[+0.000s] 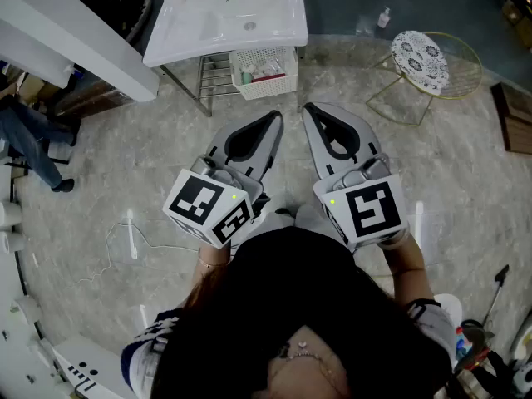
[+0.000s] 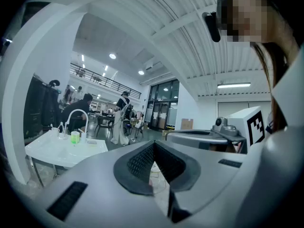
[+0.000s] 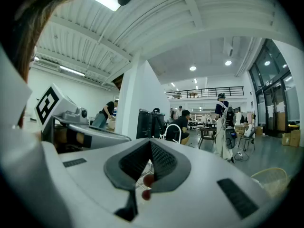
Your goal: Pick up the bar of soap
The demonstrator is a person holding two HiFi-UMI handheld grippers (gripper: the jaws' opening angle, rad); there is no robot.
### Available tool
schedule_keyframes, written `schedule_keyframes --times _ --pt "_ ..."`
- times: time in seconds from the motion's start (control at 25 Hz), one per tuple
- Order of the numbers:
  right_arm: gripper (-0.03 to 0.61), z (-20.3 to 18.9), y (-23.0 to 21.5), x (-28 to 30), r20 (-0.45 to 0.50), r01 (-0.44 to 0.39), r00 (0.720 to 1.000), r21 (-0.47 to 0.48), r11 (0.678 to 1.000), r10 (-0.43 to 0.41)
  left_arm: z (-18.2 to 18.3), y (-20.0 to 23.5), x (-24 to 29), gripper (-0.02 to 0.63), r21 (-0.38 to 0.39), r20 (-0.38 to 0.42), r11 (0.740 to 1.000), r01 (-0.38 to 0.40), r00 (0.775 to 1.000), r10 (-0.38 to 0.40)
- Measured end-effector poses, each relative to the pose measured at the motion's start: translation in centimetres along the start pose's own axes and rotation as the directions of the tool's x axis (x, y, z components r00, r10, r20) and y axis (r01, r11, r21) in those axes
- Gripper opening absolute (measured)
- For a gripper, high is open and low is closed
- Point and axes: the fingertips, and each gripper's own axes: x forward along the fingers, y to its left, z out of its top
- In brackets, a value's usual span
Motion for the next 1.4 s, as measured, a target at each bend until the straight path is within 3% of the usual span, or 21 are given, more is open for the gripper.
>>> schedule_keyframes --times 0.24,0.48,0.68,0.92,1.4 --pt "0.006 -0.4 -1.6 -1.0 0.027 -0.026 0.999 -0.001 1.0 0.026 -0.7 -1.2 1.6 0.006 -0.011 -0.007 1.0 -0.008 1.0 0.008" --pt "0.006 -0.2 -2.0 -1.2 0.072 -0.138 0.988 0.012 0.99 0.137 -1.5 -1.7 3.2 0.006 -0.024 -0.018 0.999 -0.045 0.999 0.045" --pt "0.006 -0.7 -2.9 -0.3 0.059 -0.171 0.984 0.014 0.985 0.17 -1.7 -1.4 4.2 0.006 -0.04 -0.02 0.996 -0.076 0.997 0.075" --pt "0.006 -1.5 -3.7 2.2 0.031 -0.183 0.983 0.02 0.983 0.182 -1.3 1.5 4.9 0.006 -0.051 -0.013 0.992 -0.115 0.993 0.115" --pt "0.006 -1.1 -5.2 11.6 0.009 -0.154 0.988 -0.035 0.987 0.154 0.6 10.0 8.4 0.006 -0.05 -0.001 0.997 -0.058 0.998 0.058"
